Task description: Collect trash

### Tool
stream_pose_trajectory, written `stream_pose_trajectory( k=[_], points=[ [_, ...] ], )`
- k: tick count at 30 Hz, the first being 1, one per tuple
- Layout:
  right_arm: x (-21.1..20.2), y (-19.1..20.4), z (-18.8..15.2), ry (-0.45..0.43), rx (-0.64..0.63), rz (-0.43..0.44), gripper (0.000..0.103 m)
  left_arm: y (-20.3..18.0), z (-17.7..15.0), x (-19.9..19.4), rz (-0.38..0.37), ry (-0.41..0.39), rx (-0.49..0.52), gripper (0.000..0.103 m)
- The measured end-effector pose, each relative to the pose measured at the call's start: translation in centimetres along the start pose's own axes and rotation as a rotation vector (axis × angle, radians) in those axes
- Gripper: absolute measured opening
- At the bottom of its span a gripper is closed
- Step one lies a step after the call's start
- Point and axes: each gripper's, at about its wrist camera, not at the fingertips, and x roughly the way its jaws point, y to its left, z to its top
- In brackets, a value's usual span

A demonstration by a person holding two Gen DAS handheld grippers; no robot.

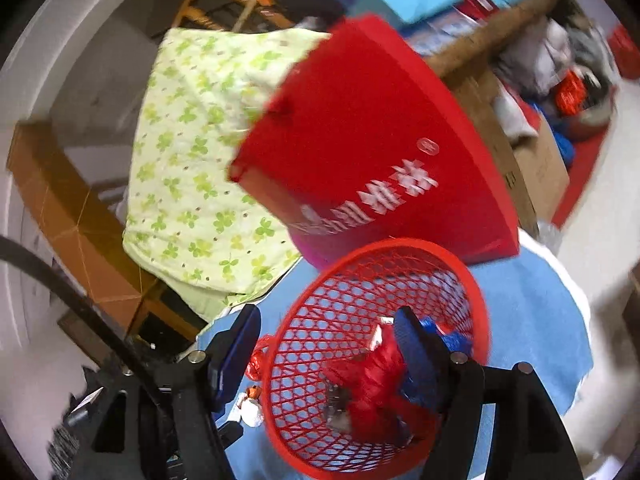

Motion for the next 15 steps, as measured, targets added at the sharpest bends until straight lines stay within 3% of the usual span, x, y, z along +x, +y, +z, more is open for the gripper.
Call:
stream_pose_trajectory(
  k=[8, 12, 15],
  points=[
    [1.3, 9.7, -2.7, 0.059, -0.199, 0.139, 0.073, 12.2, -7.1, -2.9, 0.277, 0.058, -0.189, 0.063],
    [4.2, 14.5, -5.6, 0.156, -0.288, 0.186, 0.073, 17.0, -9.6, -3.8, 0.368, 0.071, -0.290, 0.063],
    [7.4, 16.9, -8.3, 0.248, -0.342, 0.174, 0.073, 19.9, -10.6, -3.6, 0.399, 0.072, -0.346, 0.063]
  ],
)
